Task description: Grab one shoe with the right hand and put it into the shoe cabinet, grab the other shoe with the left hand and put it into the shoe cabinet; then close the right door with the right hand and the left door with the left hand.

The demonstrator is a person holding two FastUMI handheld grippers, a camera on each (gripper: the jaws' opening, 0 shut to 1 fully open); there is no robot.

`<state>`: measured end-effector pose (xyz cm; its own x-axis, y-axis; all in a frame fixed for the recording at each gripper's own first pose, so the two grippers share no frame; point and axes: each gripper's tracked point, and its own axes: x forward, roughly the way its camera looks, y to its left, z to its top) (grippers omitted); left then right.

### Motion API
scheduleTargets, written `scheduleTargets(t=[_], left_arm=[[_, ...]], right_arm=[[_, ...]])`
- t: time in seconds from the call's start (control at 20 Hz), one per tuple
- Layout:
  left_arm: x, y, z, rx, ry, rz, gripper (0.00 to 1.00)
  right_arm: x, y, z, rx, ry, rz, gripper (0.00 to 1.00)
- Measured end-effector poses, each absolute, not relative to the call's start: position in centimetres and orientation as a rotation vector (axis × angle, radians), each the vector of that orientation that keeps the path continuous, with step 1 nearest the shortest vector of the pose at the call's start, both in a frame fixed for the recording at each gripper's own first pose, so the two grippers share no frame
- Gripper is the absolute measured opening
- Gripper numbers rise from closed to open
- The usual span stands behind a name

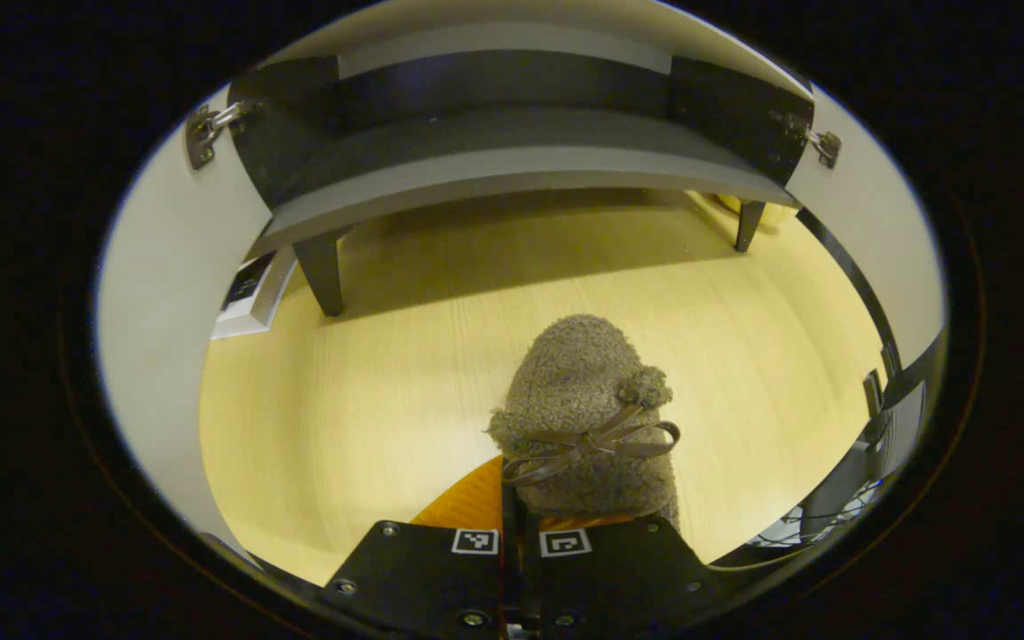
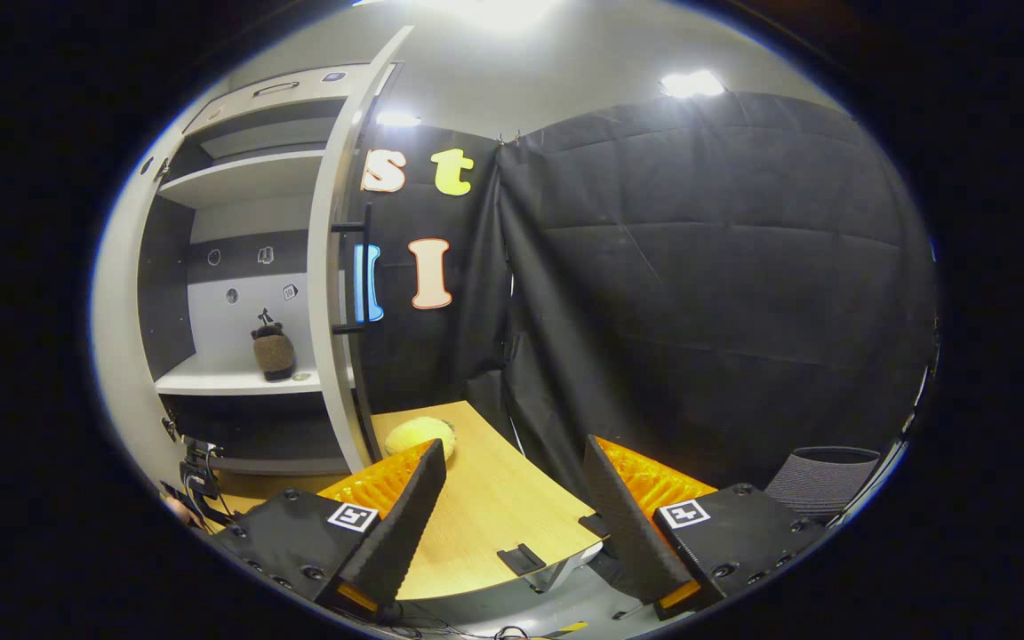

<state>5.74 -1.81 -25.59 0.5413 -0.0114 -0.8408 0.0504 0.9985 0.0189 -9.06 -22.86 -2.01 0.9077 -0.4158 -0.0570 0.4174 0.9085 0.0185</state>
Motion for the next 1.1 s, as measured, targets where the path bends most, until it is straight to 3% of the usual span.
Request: scheduleTargets(t=[0.2,0.3,0.35,0.5,1.1], left_arm=[[6.0,-0.5,-21.0,0.007,0.942,-0.04,0.02],[6.8,0.7,-18.2,-0.01,0.91,-0.039,0.02],[6.8,1.0,-16.6,-0.017,0.893,-0.037,0.02],[7.5,2.1,-11.8,-0.033,0.838,-0.032,0.02],[15.9,4.4,4.5,-0.025,0.623,0.006,0.02]], right_arm=[[-8.8,-24.7,-0.4,0.068,0.03,-0.422,0.99],[-7.9,-25.3,0.5,0.096,0.016,-0.406,0.93],[-7.4,-25.4,0.9,0.107,0.014,-0.392,0.99],[-5.8,-26.3,1.3,0.1,0.001,-0.36,1.0],[2.1,-27.5,2.9,0.175,-0.026,-0.207,0.98]])
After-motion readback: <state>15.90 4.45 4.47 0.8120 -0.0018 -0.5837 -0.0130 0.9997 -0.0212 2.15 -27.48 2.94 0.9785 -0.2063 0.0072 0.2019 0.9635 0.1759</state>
